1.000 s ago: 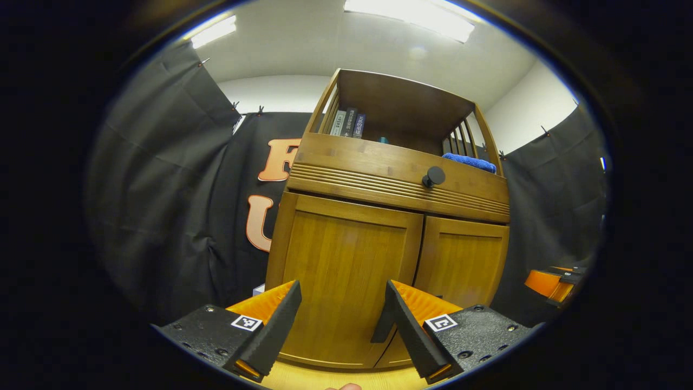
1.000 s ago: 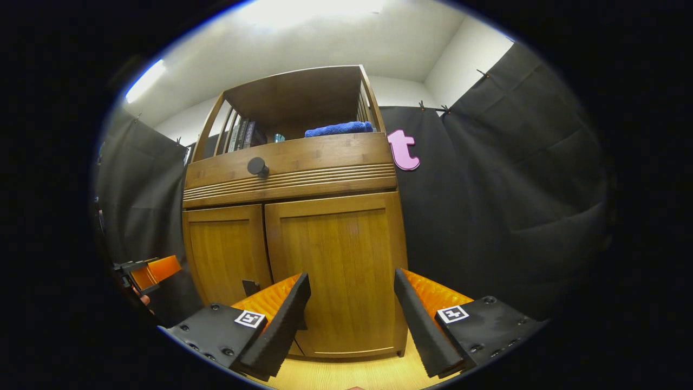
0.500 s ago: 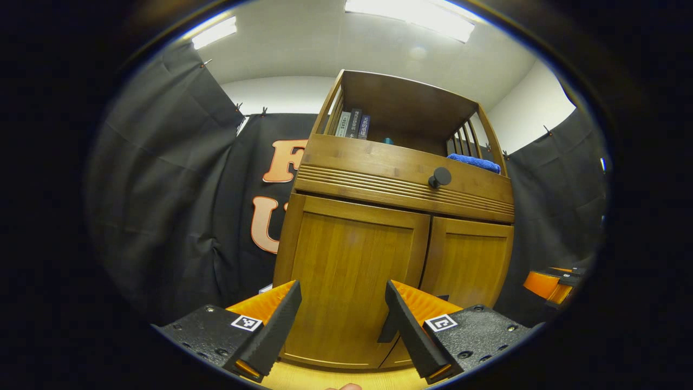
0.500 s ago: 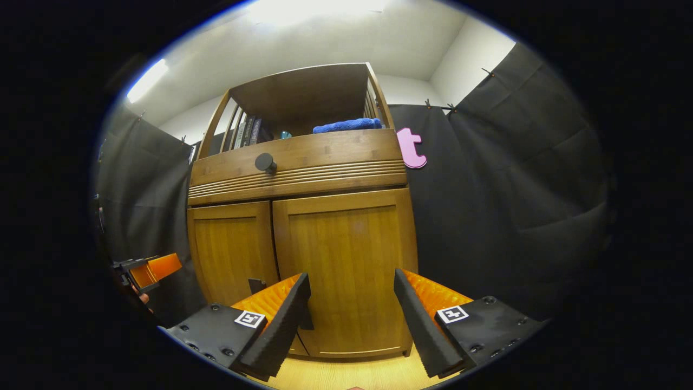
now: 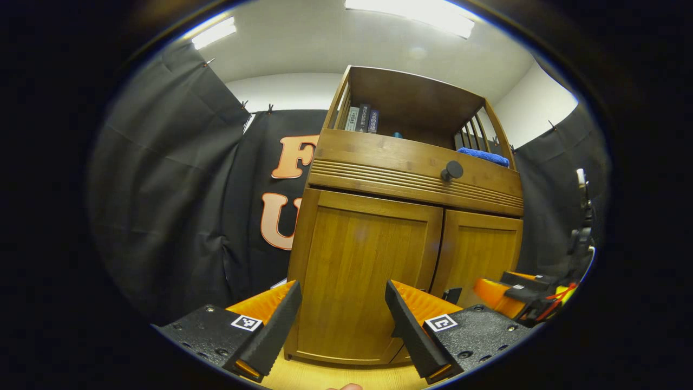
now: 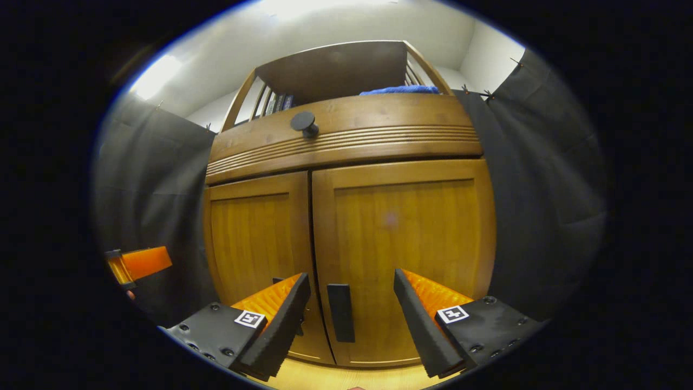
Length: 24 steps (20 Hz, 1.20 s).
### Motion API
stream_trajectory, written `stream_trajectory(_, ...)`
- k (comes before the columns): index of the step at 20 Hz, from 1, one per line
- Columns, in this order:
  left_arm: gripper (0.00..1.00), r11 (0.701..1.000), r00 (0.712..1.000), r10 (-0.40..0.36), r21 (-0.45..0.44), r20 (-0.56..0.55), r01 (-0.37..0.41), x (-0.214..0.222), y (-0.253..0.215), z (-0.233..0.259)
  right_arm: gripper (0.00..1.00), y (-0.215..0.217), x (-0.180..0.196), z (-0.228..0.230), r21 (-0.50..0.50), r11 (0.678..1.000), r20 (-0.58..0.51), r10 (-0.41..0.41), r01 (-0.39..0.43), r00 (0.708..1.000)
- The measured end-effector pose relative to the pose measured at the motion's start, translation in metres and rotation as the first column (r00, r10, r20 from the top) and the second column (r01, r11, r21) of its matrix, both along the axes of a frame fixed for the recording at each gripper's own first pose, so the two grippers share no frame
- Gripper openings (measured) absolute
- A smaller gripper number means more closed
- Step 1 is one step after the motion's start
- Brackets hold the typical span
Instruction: Open the right door of the double-door shoe cabinet with the right hand, and open the left door with the left hand.
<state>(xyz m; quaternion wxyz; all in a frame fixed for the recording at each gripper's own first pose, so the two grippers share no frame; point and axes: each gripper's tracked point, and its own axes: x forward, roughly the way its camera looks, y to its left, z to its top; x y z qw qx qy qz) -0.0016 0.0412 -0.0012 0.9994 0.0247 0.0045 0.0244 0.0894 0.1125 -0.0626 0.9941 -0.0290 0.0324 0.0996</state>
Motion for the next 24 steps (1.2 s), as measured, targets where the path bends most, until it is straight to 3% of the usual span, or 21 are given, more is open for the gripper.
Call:
stream_trajectory(5, 0.94, 1.0, 1.0, 0.017, 0.006, 0.014, -0.017, -0.006, 0.01, 0.005, 1.0, 0.006, 0.03, -0.039, -0.057, 0.998, -0.014, -0.041, 0.04, 0.999)
stream_trajectory(6, 0.94, 1.0, 1.0, 0.022, 0.005, 0.016, -0.022, -0.007, 0.013, 0.006, 0.94, 0.006, 0.035, -0.045, -0.06, 0.997, -0.019, -0.046, 0.045, 0.999)
stream_trajectory(12, 0.94, 0.999, 0.999, 0.041, 0.004, 0.012, -0.041, -0.012, 0.026, 0.004, 0.89, 0.013, 0.052, -0.069, -0.071, 0.996, -0.045, -0.061, 0.058, 0.997)
stream_trajectory(14, 0.94, 0.999, 0.999, 0.04, -0.002, 0.007, -0.04, -0.012, 0.027, 0.001, 0.73, 0.009, 0.059, -0.077, -0.088, 0.994, -0.058, -0.078, 0.072, 0.995)
stream_trajectory(16, 0.94, 0.999, 0.999, 0.036, -0.002, -0.004, -0.036, -0.01, 0.029, -0.003, 0.58, 0.011, 0.063, -0.079, -0.039, 0.996, -0.074, -0.08, 0.077, 0.994)
stream_trajectory(17, 0.94, 0.999, 0.999, 0.037, 0.0, -0.007, -0.037, -0.009, 0.031, -0.004, 0.65, 0.013, 0.062, -0.083, -0.022, 0.997, -0.083, -0.077, 0.075, 0.994)
stream_trajectory(19, 0.94, 0.999, 0.999, 0.041, -0.008, -0.006, -0.041, -0.007, 0.035, -0.006, 0.46, 0.016, 0.06, -0.087, -0.022, 0.998, -0.099, -0.062, 0.06, 0.993)
stream_trajectory(21, 0.98, 0.999, 1.0, 0.024, -0.026, -0.001, -0.024, -0.004, 0.032, -0.006, 0.43, 0.014, 0.059, -0.091, -0.048, 0.997, -0.121, -0.062, 0.056, 0.991)
stream_trajectory(24, 0.94, 1.0, 1.0, 0.003, -0.019, -0.001, -0.003, -0.001, 0.027, -0.005, 0.37, 0.015, 0.059, -0.09, -0.029, 0.999, -0.139, -0.045, 0.042, 0.989)
